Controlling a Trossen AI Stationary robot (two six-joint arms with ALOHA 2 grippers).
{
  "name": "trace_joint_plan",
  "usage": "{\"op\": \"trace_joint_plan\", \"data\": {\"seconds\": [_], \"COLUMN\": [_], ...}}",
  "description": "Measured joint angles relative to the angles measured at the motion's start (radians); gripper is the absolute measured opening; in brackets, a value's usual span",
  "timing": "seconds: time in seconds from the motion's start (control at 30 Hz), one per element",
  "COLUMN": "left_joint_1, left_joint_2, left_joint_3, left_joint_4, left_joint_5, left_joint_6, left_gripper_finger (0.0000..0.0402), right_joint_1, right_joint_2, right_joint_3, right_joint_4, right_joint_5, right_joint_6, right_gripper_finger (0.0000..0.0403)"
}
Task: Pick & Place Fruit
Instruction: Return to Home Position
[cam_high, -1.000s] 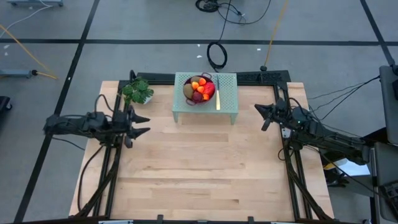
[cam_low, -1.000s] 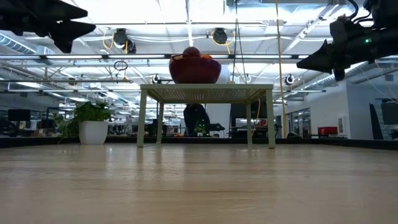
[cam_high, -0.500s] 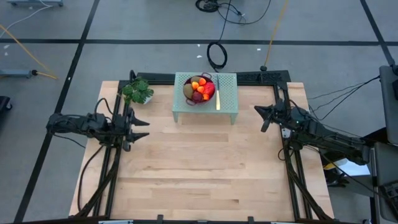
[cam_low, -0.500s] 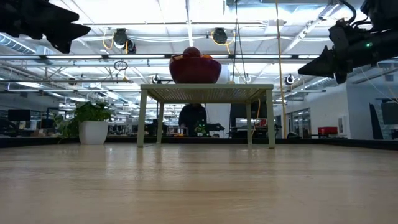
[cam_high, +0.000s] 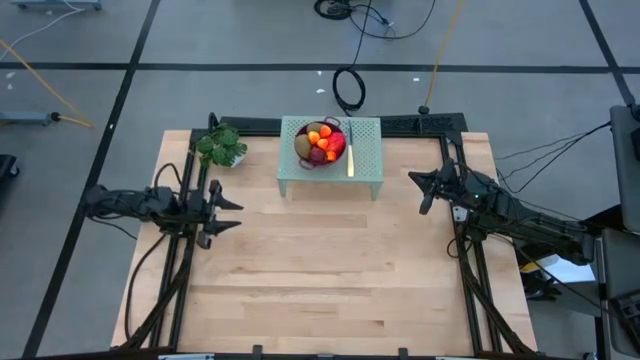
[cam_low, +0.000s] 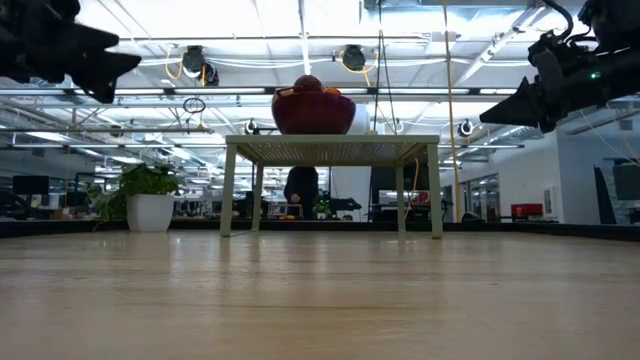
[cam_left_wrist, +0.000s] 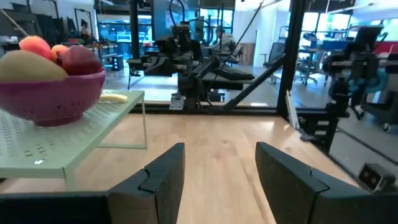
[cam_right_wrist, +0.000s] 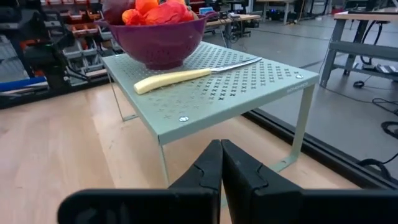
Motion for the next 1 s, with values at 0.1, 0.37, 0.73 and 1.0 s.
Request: {"op": "trace_joint_plan", "data": {"seconds": [0.1,0.37,0.73,1.0], "left_joint_1": [0.0,0.001,0.0,0.0], "left_joint_2": [-0.003,-0.004,-0.003,-0.003], "left_joint_3": [-0.029,-0.047,-0.047,-0.047], "left_joint_4": [0.004,0.011,-0.012,-0.025], "left_joint_5": [-0.003,-0.004,0.043,0.046], "left_joint_6": [0.004,-0.005,-0.031,-0.033], "left_gripper_finger": [0.0198,0.0198,0.0198,0.0198], "right_joint_1": [0.0,0.0,0.0,0.0], "right_joint_2": [0.0,0.015,-0.006,-0.066], "right_joint_3": [0.0,-0.037,-0.181,-0.131], "right_joint_4": [0.004,0.075,0.351,0.253], "right_joint_5": [-0.025,0.034,-0.159,-0.154], "right_joint_6": [0.01,0.024,0.009,0.026], "right_gripper_finger": [0.0,0.0,0.0,0.0]}}
